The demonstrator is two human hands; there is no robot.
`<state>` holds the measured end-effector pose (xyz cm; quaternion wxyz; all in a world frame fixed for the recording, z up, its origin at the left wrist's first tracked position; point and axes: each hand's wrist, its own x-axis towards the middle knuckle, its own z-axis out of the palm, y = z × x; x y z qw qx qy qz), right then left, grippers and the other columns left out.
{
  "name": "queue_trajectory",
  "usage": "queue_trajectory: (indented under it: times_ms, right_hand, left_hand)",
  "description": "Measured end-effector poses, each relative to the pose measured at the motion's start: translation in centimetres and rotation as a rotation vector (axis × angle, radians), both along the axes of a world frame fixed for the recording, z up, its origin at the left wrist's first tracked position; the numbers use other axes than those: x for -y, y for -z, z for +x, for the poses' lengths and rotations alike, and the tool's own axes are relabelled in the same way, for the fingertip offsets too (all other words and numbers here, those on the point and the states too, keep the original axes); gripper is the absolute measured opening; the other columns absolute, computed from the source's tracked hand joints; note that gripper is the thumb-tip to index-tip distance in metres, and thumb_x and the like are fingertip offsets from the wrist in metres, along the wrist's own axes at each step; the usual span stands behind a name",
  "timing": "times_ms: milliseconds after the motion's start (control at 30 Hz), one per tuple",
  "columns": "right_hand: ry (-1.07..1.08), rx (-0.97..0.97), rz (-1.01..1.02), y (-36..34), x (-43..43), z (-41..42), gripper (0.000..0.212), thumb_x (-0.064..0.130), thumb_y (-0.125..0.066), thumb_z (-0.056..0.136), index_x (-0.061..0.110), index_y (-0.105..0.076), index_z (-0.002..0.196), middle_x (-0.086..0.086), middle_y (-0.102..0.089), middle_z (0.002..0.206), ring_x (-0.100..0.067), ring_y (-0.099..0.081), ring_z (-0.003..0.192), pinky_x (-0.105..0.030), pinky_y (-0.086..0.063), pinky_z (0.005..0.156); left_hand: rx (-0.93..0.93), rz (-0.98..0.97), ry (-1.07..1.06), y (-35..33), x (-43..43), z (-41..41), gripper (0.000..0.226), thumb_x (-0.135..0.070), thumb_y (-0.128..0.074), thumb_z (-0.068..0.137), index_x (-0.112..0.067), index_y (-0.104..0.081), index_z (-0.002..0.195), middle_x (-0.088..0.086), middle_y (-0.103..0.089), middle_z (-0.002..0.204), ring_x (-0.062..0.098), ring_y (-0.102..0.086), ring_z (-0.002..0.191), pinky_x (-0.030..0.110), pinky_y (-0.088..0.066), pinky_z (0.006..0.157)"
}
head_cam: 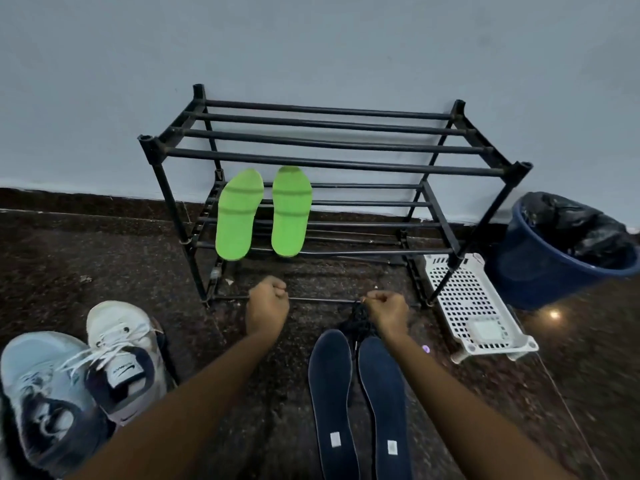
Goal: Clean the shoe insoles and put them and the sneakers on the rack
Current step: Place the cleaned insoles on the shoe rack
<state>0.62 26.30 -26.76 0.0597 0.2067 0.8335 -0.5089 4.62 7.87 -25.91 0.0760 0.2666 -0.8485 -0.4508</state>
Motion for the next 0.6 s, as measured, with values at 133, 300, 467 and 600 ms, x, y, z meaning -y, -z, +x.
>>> queue_trajectory:
  times_ms: [133,300,467,600]
  right_hand:
    - [-0.034,0.077,0.052,4.7,-3.3,3.7,0.010,0.008,-0.066,0.080,0.001,-0.069,0.086,-0.005,-0.062,0.081,-0.017,-0.057,0.082,-0.021,-0.039,0.073]
    - [0.071,0.258,0.104,10.6,-6.3,7.3,0.027,0.012,-0.068,0.080,0.000,-0.065,0.104,-0.017,-0.065,0.108,-0.030,-0.059,0.104,-0.031,-0.043,0.085]
    - [0.063,0.364,0.232,14.3,-7.9,9.4,0.045,0.023,-0.074,0.075,0.003,-0.057,0.112,-0.019,-0.057,0.116,-0.034,-0.054,0.107,-0.038,-0.044,0.089]
    - [0.096,0.349,0.297,15.0,-7.9,9.9,0.056,0.018,-0.078,0.070,-0.001,-0.048,0.114,-0.021,-0.047,0.121,-0.039,-0.046,0.112,-0.043,-0.038,0.092]
  left_hand:
    - [0.192,0.062,0.043,5.3,-2.7,3.1,0.015,0.000,-0.054,0.086,-0.002,-0.065,0.096,0.019,-0.067,0.098,0.031,-0.063,0.092,0.030,-0.046,0.075]
    - [0.476,0.143,0.108,10.9,-5.4,5.9,0.012,-0.015,-0.067,0.082,-0.013,-0.055,0.087,0.010,-0.065,0.097,0.026,-0.061,0.090,0.028,-0.044,0.072]
    - [0.655,0.185,0.127,14.0,-7.5,6.9,0.020,-0.020,-0.068,0.084,-0.006,-0.056,0.077,0.007,-0.058,0.078,0.019,-0.058,0.080,0.028,-0.044,0.073]
    - [0.651,0.290,0.091,17.2,-8.2,7.0,0.052,-0.025,-0.081,0.068,0.006,-0.062,0.105,0.015,-0.065,0.099,0.028,-0.062,0.092,0.033,-0.050,0.081]
